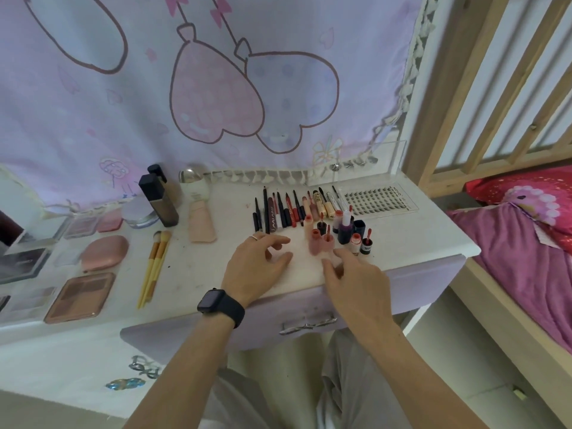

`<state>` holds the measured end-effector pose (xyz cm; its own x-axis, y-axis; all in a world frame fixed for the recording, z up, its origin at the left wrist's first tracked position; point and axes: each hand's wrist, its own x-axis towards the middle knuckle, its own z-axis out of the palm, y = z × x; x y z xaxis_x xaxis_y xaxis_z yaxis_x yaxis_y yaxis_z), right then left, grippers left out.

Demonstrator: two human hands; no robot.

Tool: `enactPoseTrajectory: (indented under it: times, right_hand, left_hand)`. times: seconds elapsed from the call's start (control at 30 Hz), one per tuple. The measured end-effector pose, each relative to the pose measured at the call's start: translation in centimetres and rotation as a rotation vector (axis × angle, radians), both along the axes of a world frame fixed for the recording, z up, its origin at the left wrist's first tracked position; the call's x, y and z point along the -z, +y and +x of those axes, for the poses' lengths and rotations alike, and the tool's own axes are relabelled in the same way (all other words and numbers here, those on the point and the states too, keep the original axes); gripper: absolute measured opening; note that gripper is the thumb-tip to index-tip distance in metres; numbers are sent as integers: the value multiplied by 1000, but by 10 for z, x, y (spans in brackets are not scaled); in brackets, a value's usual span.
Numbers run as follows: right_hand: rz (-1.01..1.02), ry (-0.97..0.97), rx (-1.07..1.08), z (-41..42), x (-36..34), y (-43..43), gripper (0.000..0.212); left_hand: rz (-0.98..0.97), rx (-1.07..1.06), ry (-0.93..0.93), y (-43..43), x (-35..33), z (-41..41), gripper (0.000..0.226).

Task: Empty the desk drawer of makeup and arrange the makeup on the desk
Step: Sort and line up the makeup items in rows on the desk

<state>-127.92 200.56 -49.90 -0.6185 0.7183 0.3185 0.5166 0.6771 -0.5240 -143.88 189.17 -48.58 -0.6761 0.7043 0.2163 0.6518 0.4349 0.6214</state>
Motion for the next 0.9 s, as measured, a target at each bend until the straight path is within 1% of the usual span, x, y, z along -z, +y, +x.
enactPoseTrajectory:
  times: [0.03, 0.13, 0.2, 0.27, 0.33, 0.43, 0.57, 0.63, 0.7, 0.83, 0.9]
  right_hand:
    - [27, 31, -22, 3, -1, -5, 27]
    - [151, 119, -173, -1, -3, -19, 13]
    - [197, 134, -294, -14, -3, -27, 12]
    - [245, 109, -407, -31, -2, -35, 15]
    - [274, 93, -498, -47, 1, -40, 22]
    - [267, 41, -615, -68, 10, -43, 34]
    - [314, 34, -648, -77, 23, -40, 39]
    - [338, 69, -647, -78, 26, -41, 39]
    - [336, 91, -639, -79, 27, -42, 40]
    - [270, 80, -635, -79, 25, -41, 38]
    - [229, 68, -629, -78, 23, -42, 38]
  left_hand:
    - [3, -40, 10, -9, -2, -6, 21]
    - [-11, -161, 53, -35, -9, -27, 17]
    - [-33, -240, 77, -48, -13, -42, 18]
    - [-50, -331, 108, -57, -16, -55, 22]
    - [-122, -396, 126, -56, -19, -66, 31]
    - [-240, -457, 76, -51, -21, -80, 48]
    - [-383, -528, 146, -40, -18, -97, 60]
    - [-420, -560, 125, -36, -17, -105, 60]
    - [-424, -581, 84, -34, -14, -111, 56]
    - [-340, -589, 94, -32, -11, -109, 43]
    - [-223, -579, 42, -35, -12, -100, 46]
